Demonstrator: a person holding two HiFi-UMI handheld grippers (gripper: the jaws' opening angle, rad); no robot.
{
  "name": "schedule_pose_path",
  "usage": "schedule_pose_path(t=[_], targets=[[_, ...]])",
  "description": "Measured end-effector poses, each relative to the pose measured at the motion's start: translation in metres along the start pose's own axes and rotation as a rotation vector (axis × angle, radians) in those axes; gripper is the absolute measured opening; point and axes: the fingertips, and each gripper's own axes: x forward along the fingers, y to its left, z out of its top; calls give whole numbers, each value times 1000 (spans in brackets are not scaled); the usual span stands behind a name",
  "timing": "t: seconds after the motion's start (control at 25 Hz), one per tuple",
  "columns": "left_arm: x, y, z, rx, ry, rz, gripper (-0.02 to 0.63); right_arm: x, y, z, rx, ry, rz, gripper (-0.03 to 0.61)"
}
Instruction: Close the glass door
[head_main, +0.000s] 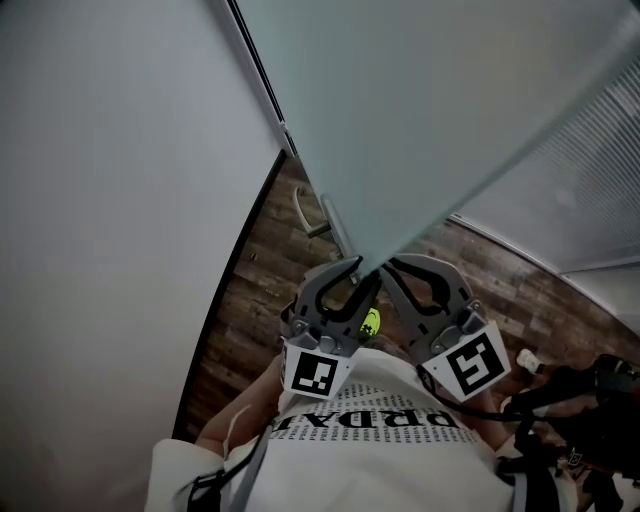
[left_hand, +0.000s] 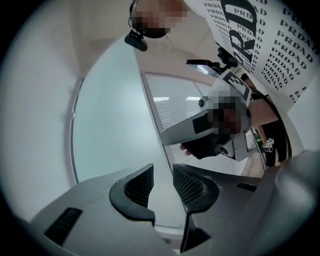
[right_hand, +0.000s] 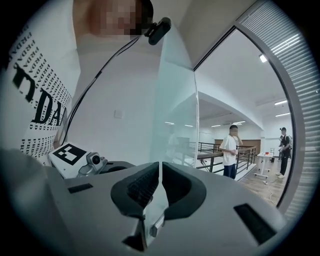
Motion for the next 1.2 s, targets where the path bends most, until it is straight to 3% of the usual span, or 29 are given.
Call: schedule_pose_path(t=[0.36,0.72,0.96,1.08,1.2], targets=[[36,-11,-6,12,-3,-29,121,-12,-33,-9,-52,14,-89,-2],[149,-43,18,53,-17,-209,120,-61,-142,-10,-5,27,-270,0],[171,-56,22,86,-48,-240,120,-76,-163,-14,-65,35,-362,2],[172,-55,21,88,-39,-229,120,-74,-164,-15,-79,45,-361,5],[192,-54,19,63,-30,-188,120,-74,-184,-21,-89,60,-297,14]])
